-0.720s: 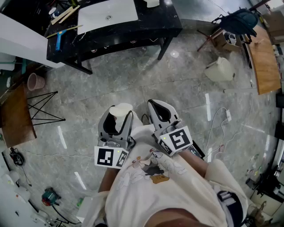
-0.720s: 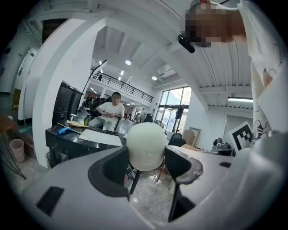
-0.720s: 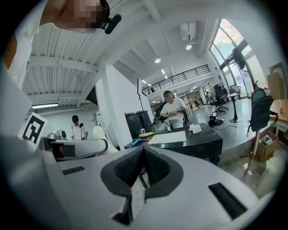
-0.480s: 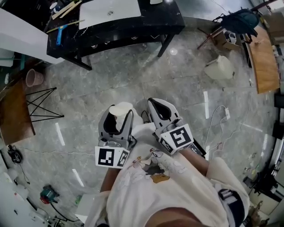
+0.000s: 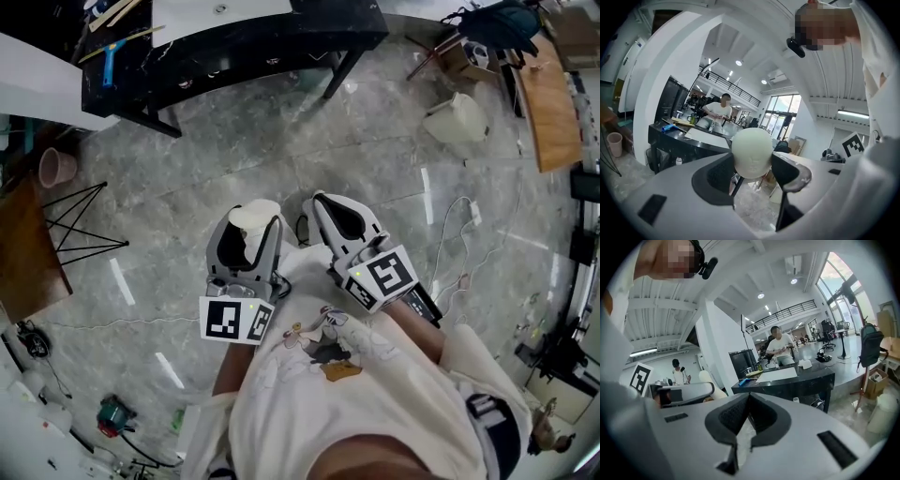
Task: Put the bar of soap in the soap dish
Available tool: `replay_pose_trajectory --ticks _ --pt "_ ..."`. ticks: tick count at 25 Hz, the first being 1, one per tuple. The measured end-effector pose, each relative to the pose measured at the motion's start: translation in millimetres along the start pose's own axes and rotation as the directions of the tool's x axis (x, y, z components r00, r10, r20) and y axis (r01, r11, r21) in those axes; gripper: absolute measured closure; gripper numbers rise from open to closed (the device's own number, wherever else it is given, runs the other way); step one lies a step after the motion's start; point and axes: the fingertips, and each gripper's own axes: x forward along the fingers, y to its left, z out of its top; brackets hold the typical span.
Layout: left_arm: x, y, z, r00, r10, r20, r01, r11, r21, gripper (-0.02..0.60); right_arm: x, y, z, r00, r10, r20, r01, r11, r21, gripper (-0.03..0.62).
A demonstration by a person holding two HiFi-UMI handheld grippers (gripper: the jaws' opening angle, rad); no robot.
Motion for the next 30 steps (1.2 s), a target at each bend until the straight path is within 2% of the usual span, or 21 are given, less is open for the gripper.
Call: replay_pose_trajectory --ticks 4,9,13,17,22,26,30 --pt "21 -1 9 0.999 -0.048 -0.01 0.048 0.999 -0.011 0.321 6 -17 9 0.999 -0.045 -0.002 0.045 0.999 0.013 0.588" --pt "80 17 29 0.997 -0.067 -0.031 0.067 0.998 0.0 0.321 43 -55 32 0.997 -0.069 0.041 0.067 0.996 0.053 0.588" --pt "140 15 50 0.997 -0.067 -0.034 0.068 0.997 0.043 0.321 71 -110 56 0.996 -0.071 0.058 0.066 0.995 0.074 0.588" --pt "203 26 88 0.999 -0.044 -0.024 0.046 0.996 0.08 0.321 105 -167 102 0.994 -0.04 0.098 0.031 0.995 0.09 0.588" --pt "272 38 116 0.999 0.001 -0.054 0.009 0.983 0.186 0.321 120 -240 143 0.984 -0.062 0.167 0.044 0.993 0.114 0.588" --pt "314 48 132 0.997 0.026 -0.075 -0.01 0.976 0.216 0.321 131 -284 152 0.986 -0.092 0.143 0.068 0.984 0.164 0.588" --pt "353 67 148 0.994 0.006 -0.113 0.022 0.969 0.246 0.321 156 -306 164 0.986 -0.117 0.118 0.095 0.979 0.18 0.588"
